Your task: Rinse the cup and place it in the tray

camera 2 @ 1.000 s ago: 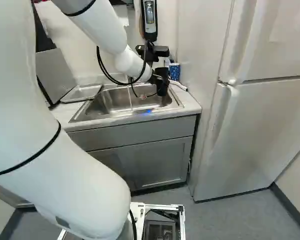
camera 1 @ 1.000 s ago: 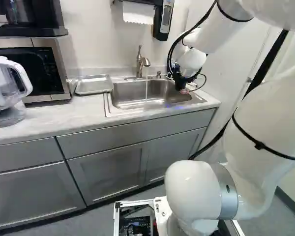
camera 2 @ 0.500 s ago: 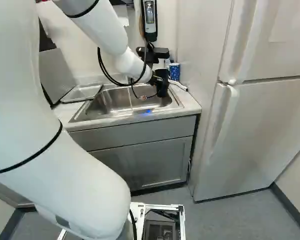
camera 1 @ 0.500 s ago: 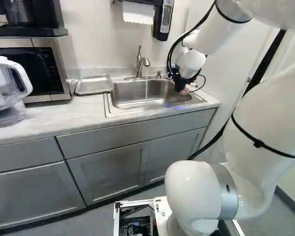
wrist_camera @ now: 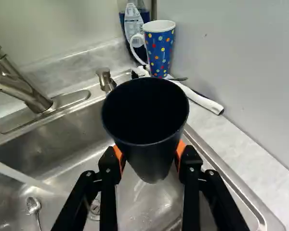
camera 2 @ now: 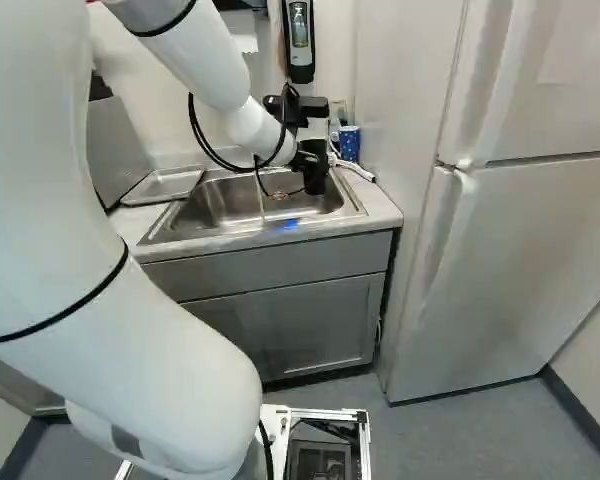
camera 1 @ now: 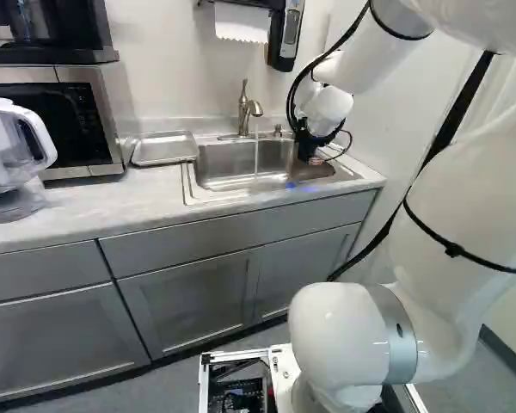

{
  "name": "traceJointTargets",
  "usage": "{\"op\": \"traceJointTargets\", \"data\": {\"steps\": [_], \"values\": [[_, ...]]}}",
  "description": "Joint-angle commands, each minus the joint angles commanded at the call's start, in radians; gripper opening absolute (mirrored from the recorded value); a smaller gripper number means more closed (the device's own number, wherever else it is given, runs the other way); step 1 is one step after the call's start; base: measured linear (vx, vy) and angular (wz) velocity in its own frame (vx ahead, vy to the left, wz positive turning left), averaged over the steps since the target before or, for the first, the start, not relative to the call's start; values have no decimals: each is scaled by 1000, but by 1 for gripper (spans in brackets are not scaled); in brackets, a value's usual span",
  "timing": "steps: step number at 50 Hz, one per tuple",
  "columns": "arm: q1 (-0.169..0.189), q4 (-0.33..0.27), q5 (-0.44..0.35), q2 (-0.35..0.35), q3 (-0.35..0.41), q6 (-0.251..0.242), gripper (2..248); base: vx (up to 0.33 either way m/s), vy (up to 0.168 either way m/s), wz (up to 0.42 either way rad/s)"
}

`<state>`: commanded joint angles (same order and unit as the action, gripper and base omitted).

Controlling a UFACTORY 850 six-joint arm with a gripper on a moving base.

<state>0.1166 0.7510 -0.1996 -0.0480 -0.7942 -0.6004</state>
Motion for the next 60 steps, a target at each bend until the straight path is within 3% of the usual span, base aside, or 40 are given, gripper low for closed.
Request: {"op": "traceJointTargets", "data": {"steps": [28,60], "values": [[-51,-75,95,38,-37,0,121,0,0,0],[-99,-180,168,33,-33,0,121,0,0,0]]}}
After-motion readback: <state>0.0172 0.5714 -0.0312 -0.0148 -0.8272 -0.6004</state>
